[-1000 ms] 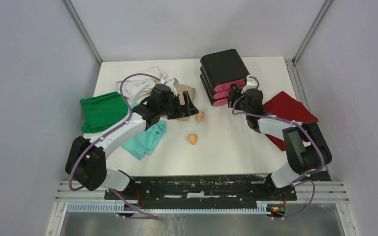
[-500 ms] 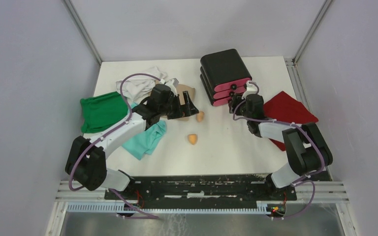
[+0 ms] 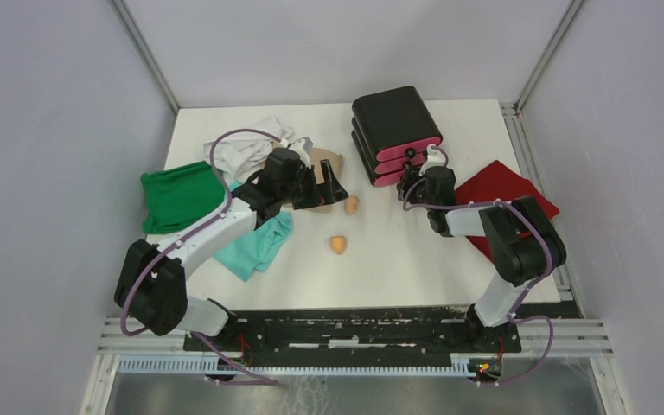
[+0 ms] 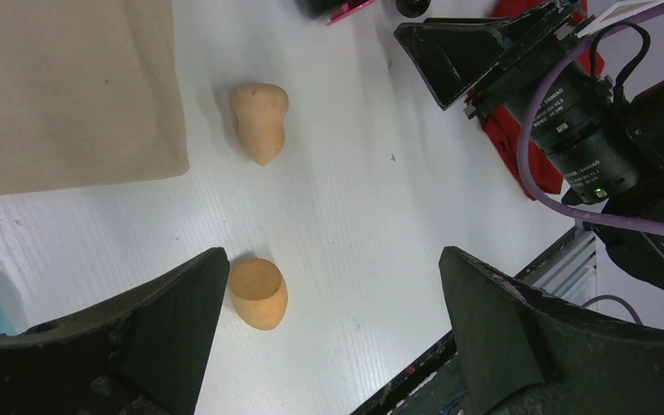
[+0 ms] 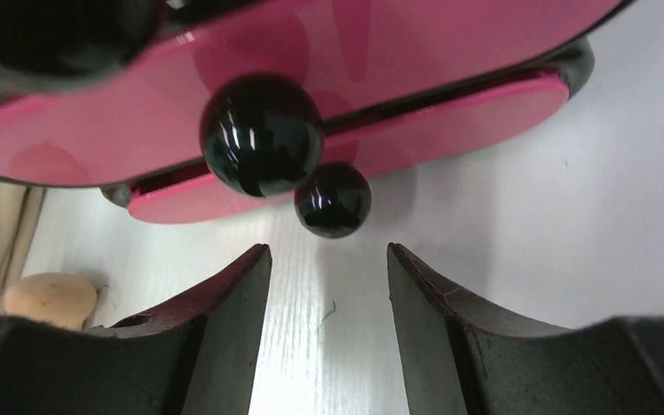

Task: Organize the makeup

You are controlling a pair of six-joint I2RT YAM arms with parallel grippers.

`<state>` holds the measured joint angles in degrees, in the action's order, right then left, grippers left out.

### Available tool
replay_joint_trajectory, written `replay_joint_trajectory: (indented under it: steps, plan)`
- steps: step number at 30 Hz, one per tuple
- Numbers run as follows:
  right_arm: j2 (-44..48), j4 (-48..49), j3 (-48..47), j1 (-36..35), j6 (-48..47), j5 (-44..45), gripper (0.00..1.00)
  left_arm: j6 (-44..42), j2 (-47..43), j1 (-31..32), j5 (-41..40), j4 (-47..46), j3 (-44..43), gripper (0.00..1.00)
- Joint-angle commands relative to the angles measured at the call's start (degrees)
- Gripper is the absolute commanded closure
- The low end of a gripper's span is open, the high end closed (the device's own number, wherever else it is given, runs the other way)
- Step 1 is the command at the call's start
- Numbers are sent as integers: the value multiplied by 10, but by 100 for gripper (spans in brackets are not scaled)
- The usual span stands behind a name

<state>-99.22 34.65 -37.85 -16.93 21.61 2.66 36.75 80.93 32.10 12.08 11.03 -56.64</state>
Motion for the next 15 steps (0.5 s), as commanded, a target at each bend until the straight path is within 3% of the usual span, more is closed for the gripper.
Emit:
replay_joint_trajectory:
  steps: [1,9,12,15]
  plan:
    - [-3,7,-34,-2,8,4,41,-19,-23,-3,-5,-6,-13,1]
    - [27,24,-13,-2,-10,8,41,-7,20,-3,-8,-20,-48,1]
    - [33,26,-7,-2,-7,7,41,-4,84,-3,-36,-3,-123,1]
    - [35,29,-2,-2,-1,8,41,-7,182,-5,-55,54,-269,1]
